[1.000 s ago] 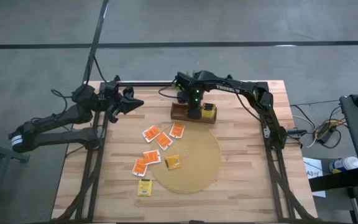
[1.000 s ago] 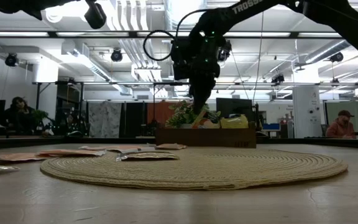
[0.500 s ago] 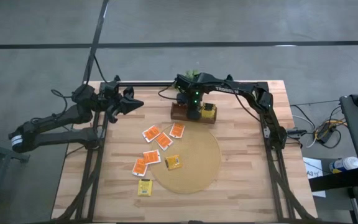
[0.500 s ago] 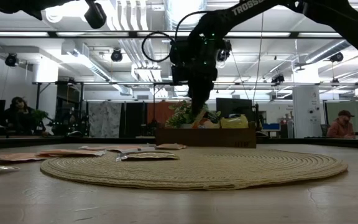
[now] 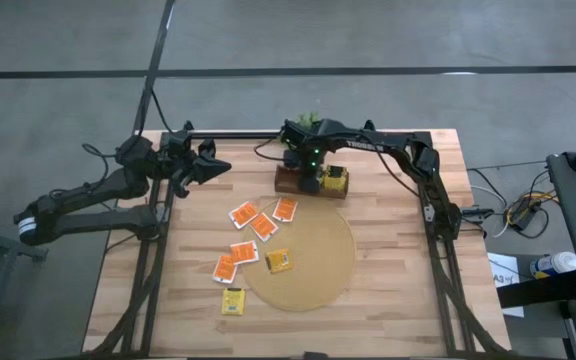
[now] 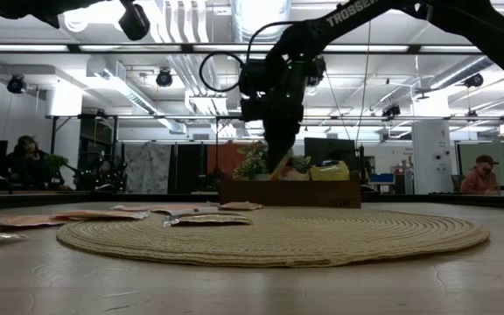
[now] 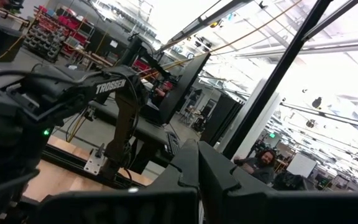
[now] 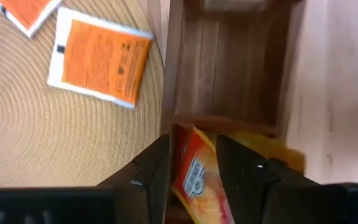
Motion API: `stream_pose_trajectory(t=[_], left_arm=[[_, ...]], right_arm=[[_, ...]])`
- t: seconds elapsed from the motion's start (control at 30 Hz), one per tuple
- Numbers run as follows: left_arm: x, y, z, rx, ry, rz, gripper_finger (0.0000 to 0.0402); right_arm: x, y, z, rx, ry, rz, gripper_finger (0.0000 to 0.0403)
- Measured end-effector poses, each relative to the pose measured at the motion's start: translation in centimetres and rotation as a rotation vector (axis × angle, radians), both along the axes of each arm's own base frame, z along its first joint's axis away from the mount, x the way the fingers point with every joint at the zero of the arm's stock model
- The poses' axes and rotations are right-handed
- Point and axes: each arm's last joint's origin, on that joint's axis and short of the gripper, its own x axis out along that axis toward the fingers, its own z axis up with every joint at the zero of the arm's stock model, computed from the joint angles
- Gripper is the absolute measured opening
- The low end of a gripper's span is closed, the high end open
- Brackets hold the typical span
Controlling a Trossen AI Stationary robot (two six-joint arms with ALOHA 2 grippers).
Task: Pick & Place Tea
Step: Put the orange tea bag into the middle section of the wooden organizer
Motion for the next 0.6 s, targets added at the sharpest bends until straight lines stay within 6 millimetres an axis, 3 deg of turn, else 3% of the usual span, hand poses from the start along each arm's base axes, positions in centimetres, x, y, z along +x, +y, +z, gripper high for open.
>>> stream_pose_trajectory(t=[0.2, 0.33, 0.6], left_arm=[[0.0, 0.0, 0.0, 0.001, 0.000, -0.002, 0.0000], [0.0, 0.0, 0.0, 0.001, 0.000, -0.002, 0.0000], [0.0, 0.0, 0.0, 0.001, 0.000, -0.002, 0.0000]], right_arm=[[-0.7, 0.3, -1.6, 0.030, 0.059, -0.025, 0.0124], [-0.7, 0.4, -1.6, 0.036, 0.067, -0.025, 0.0120], [0.5, 0.0, 1.6, 0.000, -0.036, -0.045, 0.0122]])
